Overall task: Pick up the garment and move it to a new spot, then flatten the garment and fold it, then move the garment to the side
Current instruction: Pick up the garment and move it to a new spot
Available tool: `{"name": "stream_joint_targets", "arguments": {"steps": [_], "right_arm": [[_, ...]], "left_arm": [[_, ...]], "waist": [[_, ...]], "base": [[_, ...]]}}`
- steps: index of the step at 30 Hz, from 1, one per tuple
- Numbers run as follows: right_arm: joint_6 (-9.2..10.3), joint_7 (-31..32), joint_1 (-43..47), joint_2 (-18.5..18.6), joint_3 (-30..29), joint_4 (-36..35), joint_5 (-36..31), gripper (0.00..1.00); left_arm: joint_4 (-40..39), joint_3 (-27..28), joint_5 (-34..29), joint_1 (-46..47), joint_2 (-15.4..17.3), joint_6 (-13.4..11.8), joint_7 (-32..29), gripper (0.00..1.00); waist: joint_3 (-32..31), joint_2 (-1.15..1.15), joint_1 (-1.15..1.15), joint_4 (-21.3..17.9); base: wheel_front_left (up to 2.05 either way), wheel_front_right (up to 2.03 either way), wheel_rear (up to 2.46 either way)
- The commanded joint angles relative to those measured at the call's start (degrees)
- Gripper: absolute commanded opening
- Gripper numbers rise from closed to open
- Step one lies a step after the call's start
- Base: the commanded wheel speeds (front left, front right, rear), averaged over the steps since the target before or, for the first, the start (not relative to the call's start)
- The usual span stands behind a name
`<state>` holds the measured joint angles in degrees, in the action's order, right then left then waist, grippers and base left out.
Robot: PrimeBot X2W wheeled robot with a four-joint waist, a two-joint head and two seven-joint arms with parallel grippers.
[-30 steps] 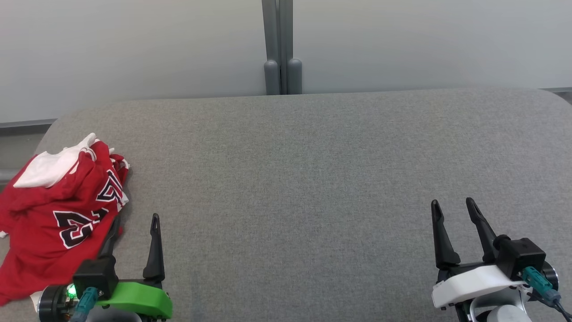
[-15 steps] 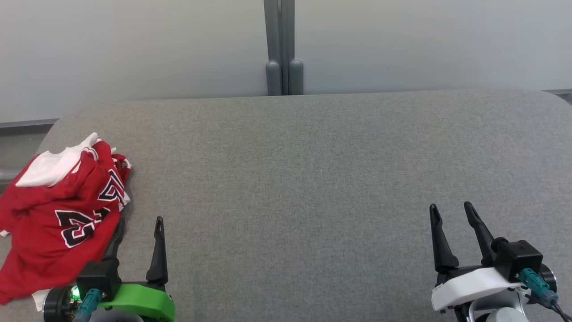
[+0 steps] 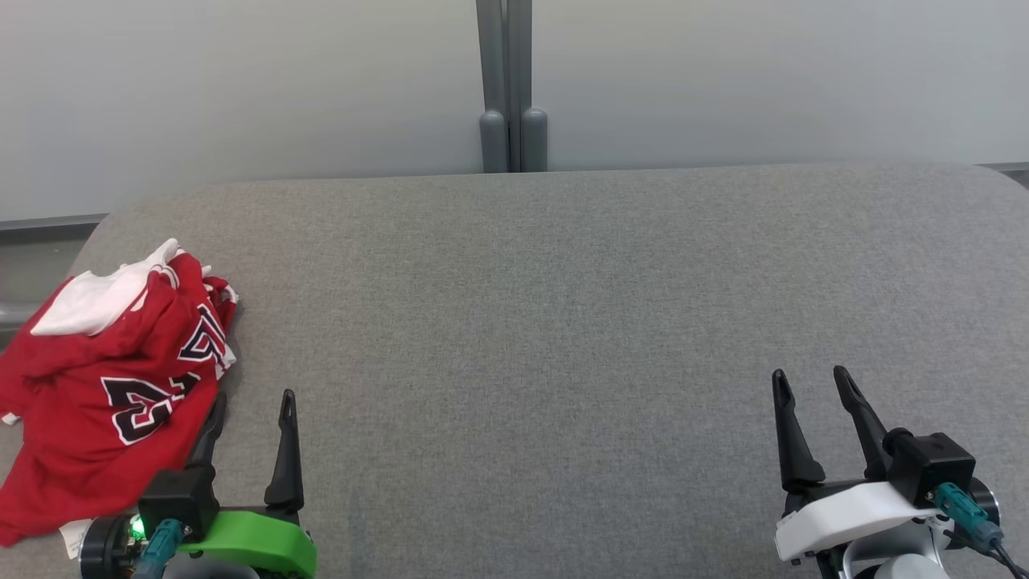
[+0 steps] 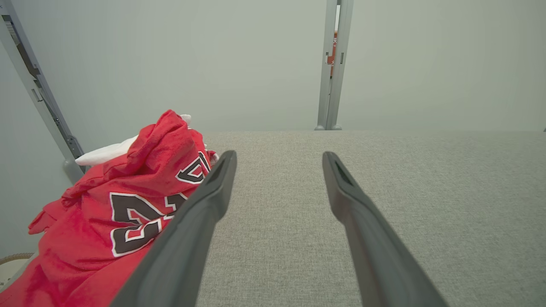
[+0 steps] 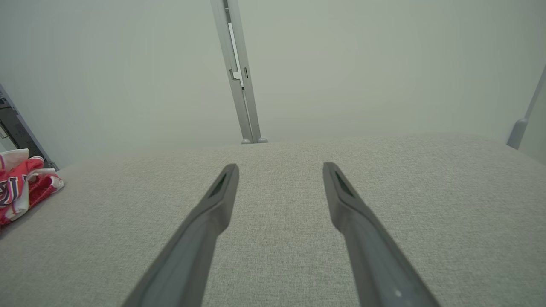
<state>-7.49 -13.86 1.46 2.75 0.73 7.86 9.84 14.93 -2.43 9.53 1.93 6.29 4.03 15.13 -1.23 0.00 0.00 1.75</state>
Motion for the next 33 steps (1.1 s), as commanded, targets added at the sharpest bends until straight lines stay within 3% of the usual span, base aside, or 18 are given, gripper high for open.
{"name": "stream_joint_targets", "arguments": {"steps": [1,14,33], "right_arm": [[0.0,0.09,0.28,0.24,0.0,0.04,0.19,1.0],[0.0,0.03,0.69,0.23,0.89,0.44,0.9,1.0],[0.0,-0.24,0.1,0.23,2.27,1.75,1.77,1.0]], "left_arm": [[-0.01,-0.1,0.01,0.03,0.29,-0.24,0.04,1.0],[0.54,0.24,0.03,0.37,1.18,-0.32,0.04,1.0],[0.3,1.7,0.32,0.02,2.03,-1.36,0.03,1.0]], "waist": [[-0.01,0.0,0.0,0.1],[0.16,0.0,0.0,2.8],[1.4,0.0,0.0,14.69]], "base": [[0.0,0.0,0.0],[0.0,0.0,0.0],[0.0,0.0,0.0]]}}
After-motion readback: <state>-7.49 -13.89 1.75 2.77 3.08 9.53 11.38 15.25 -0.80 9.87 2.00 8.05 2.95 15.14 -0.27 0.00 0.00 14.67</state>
